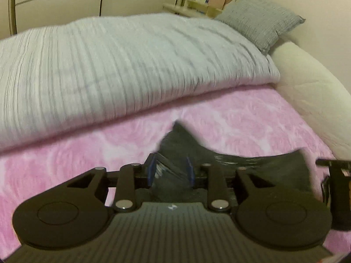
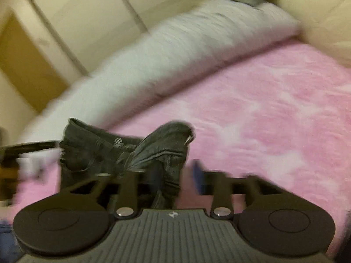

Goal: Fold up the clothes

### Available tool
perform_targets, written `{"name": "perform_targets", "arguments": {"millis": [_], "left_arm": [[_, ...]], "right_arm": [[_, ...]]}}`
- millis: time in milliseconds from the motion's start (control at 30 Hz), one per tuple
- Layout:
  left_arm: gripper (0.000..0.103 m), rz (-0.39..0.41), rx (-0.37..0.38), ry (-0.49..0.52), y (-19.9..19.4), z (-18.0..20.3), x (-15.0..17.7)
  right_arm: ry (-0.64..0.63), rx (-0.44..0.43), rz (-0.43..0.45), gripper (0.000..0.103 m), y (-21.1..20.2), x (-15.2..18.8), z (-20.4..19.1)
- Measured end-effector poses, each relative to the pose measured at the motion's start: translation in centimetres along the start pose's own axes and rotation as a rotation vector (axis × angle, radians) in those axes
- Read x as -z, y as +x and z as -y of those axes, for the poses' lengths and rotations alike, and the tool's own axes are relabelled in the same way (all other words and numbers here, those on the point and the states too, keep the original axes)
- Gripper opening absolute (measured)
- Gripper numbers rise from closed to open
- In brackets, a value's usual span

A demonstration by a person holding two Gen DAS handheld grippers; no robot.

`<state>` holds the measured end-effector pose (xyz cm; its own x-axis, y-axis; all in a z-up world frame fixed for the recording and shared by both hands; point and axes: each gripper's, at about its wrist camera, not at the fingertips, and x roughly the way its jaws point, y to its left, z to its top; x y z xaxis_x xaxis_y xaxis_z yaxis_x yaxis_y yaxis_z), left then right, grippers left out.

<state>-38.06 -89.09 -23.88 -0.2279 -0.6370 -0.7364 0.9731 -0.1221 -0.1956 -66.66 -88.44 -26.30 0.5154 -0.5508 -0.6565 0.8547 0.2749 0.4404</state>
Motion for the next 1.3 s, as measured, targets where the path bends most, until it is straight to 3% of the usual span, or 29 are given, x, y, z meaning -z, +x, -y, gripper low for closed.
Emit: {"name": "perform_targets", "arguments": {"millis": [100, 167, 267, 367, 467, 600, 767, 900, 1000, 1067, 1100, 1133, 1200, 1300], "left_arm": [[0.038, -0.085, -0.012, 0.012, -3.1, -2.8, 5.6], [0.039, -0.152, -0.039, 0.019, -5.9, -4.1, 9.8], [0.053, -0.264, -0.069, 0.058, -11.0, -6.2, 16.0], [0.059, -0.377, -0.11, 0.088, -17.2, -9.2, 22.3], [0.064, -0.442, -0.148, 0.107, -22.7, -11.6, 26.6], [0.068, -0.525, -0.196, 0.24, -27.0, -13.0, 31.9], [0.068, -0.56, -0.228, 0.421, -29.6, -14.5, 37.6], [0.077, -0.56, -0.218, 0.551, -30.3, -16.6, 41.6], [0.076, -0.516, -0.155, 0.408, -30.7, -18.2, 42.1], [0.064, -0.481, -0.109, 0.295, -30.9, -19.2, 42.2], [0.043, -0.463, -0.086, 0.239, -31.1, -19.7, 42.3], [0.031, -0.445, -0.063, 0.183, -31.2, -20.2, 42.4], [0.02, -0.363, -0.043, 0.138, -33.0, -19.6, 42.1], [0.014, -0.26, -0.024, 0.147, -36.5, -17.4, 42.3]], "right_arm": [[0.002, 0.035, 0.003, 0.051, -0.7, 2.1, -0.6], [-0.02, 0.03, -0.036, 0.052, -2.2, 4.3, -1.3], [-0.03, 0.003, -0.12, 0.064, -4.2, 8.3, -3.3], [-0.034, -0.03, -0.211, 0.066, -6.2, 12.5, -5.6], [-0.039, -0.066, -0.303, 0.066, -8.1, 16.7, -8.1], [-0.031, -0.141, -0.403, 0.067, -8.6, 21.0, -12.7], [-0.013, -0.165, -0.466, 0.068, -7.5, 23.6, -17.2], [-0.043, -0.16, -0.488, 0.073, -6.4, 25.1, -20.6], [-0.023, -0.138, -0.491, 0.073, -5.4, 26.0, -22.1], [-0.004, -0.119, -0.482, 0.073, -5.1, 26.6, -22.7], [0.003, -0.107, -0.474, 0.073, -5.0, 26.7, -23.0], [0.01, -0.094, -0.464, 0.073, -4.9, 26.7, -23.1], [0.022, -0.062, -0.439, 0.074, -4.8, 26.3, -23.1], [0.059, -0.018, -0.4, 0.076, -4.6, 25.6, -22.6]]}}
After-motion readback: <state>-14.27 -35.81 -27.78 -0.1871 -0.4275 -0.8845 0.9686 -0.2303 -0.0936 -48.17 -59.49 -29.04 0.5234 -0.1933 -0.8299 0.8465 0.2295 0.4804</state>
